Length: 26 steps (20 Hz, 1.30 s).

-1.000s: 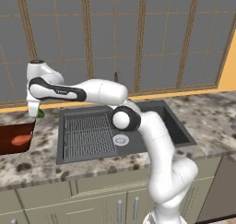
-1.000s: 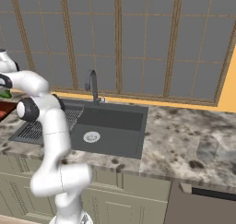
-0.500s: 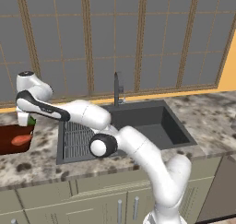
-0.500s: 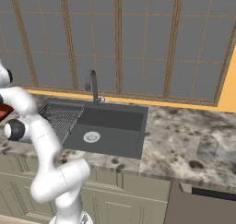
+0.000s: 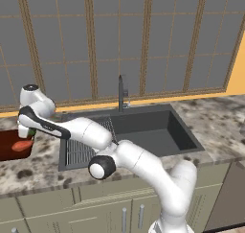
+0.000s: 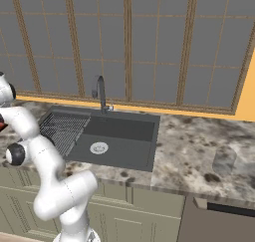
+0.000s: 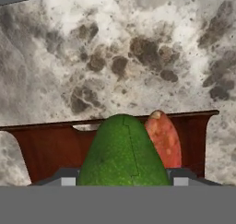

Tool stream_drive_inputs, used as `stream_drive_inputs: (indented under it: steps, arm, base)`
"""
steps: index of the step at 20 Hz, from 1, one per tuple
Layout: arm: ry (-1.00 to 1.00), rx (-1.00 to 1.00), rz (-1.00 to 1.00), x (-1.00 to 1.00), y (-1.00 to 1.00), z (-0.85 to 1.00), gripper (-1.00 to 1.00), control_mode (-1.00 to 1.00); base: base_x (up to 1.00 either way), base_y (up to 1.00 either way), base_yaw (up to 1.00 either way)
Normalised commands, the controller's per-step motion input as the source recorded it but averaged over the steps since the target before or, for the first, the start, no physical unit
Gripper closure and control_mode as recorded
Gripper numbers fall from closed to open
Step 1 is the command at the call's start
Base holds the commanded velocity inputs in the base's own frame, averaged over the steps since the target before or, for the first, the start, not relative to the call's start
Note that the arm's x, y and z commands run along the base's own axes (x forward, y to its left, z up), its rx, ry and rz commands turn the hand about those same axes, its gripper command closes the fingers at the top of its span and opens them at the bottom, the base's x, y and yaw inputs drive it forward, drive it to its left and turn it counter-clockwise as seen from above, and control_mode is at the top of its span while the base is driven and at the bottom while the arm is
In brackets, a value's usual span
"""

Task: Pick up all produce items and place them in the sink. Turn on the sink faucet to wash them. Then turn the sink off and put them in the tray.

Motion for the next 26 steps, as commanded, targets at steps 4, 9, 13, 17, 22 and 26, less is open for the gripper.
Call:
stream_drive_inputs:
  steps: [4, 9, 13, 17, 22, 26]
  arm:
    - [0.02, 0.0, 0.21, 0.71, 0.0, 0.0, -1.0, -1.0]
    - [0.0, 0.0, 0.19, 0.22, 0.0, 0.0, -1.0, -1.0]
    - [0.0, 0.0, 0.15, 0.0, 0.0, 0.06, -1.0, -1.0]
    - [0.0, 0.0, 0.12, -0.01, -0.18, 0.19, -1.0, -1.0]
    - [0.0, 0.0, 0.04, -0.69, -0.95, 0.72, -1.0, -1.0]
    - [0.0, -0.04, 0.1, -0.82, -1.0, 0.23, -1.0, -1.0]
  base:
    - [0.0, 0.0, 0.0]
    - [0.0, 0.0, 0.0]
    - [0.0, 0.0, 0.0]
    - [0.0, 0.0, 0.0]
    - [0.0, 0.0, 0.0]
    - [0.0, 0.0, 0.0]
